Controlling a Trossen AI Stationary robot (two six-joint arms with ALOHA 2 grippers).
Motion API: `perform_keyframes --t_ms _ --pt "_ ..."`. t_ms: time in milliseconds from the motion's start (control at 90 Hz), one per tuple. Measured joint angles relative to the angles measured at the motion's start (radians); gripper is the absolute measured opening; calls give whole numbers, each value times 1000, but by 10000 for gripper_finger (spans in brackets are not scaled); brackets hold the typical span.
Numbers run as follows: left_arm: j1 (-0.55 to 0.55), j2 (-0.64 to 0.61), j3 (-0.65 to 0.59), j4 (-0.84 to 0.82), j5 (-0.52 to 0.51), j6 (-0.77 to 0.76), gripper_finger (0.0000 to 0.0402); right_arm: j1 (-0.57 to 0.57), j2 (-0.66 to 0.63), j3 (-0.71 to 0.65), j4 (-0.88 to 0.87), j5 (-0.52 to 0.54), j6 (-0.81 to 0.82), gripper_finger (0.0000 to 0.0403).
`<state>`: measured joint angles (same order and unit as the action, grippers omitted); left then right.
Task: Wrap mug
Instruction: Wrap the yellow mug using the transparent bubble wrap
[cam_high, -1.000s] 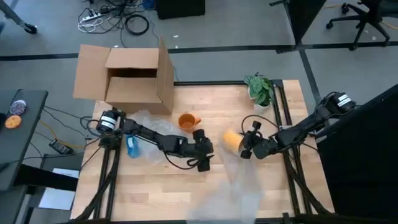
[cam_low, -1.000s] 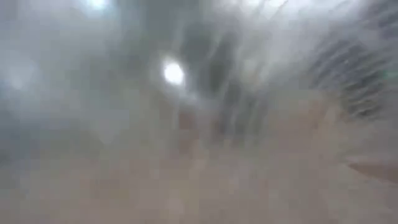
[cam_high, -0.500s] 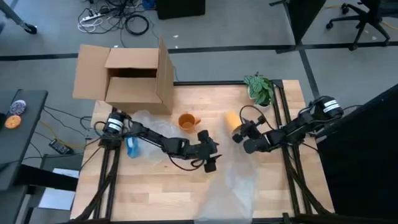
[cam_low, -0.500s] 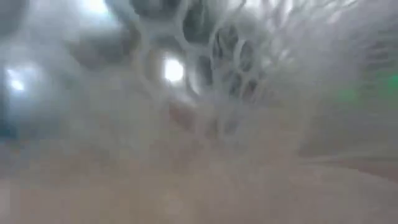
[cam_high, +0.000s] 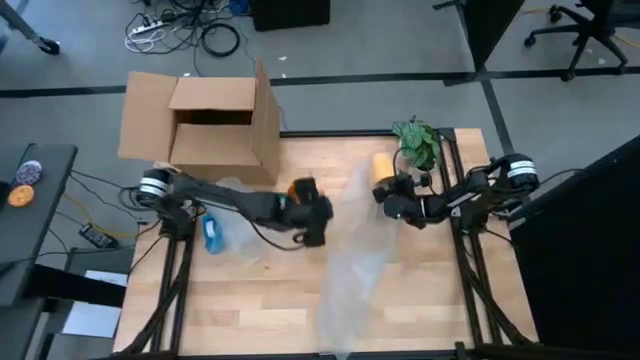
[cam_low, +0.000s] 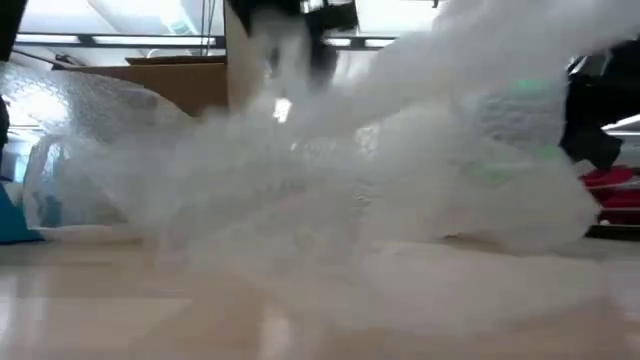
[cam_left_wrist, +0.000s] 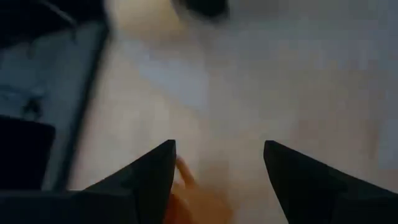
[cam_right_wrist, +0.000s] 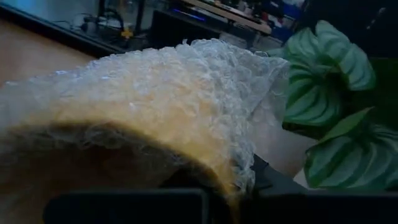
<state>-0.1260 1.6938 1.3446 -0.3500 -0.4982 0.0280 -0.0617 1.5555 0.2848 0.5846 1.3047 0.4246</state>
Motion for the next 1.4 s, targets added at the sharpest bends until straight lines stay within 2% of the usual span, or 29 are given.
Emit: perform_keyframes --t_ms 111,200,344,400,478,556,678,722,822,1011,1156,1289,1400 --pt "21 2 -66 367 204 25 229 -43 0 0 48 -7 -5 0" --pt "28 84 -109 589 378 -24 229 -83 0 0 85 -36 -58 0" --pt "18 184 -121 576 541 -172 229 -124 0 0 107 -120 -136 0" --pt "3 174 -118 533 594 -215 229 -127 1 0 109 -144 -145 0" --pt "-20 124 -102 390 628 -253 229 -130 8 1 115 -161 -151 0" --pt "-45 39 -65 144 603 -269 229 -130 19 1 123 -164 -158 0" --pt "-109 -120 38 -197 401 -329 229 -130 31 2 133 -169 -175 0" --pt "-144 -154 58 -213 328 -360 229 -130 30 2 132 -174 -175 0" --pt "-244 -178 62 -108 213 -379 229 -130 30 2 133 -178 -182 0" --pt "-381 6 58 -63 37 -484 229 -130 30 2 133 -185 -218 0" --pt "-442 169 115 -48 39 -627 229 -130 31 2 136 -187 -222 0" --pt "-494 289 214 -159 32 -721 229 -130 31 2 137 -191 -227 0" --pt "-530 370 241 -204 39 -742 229 -131 31 1 137 -196 -227 0"
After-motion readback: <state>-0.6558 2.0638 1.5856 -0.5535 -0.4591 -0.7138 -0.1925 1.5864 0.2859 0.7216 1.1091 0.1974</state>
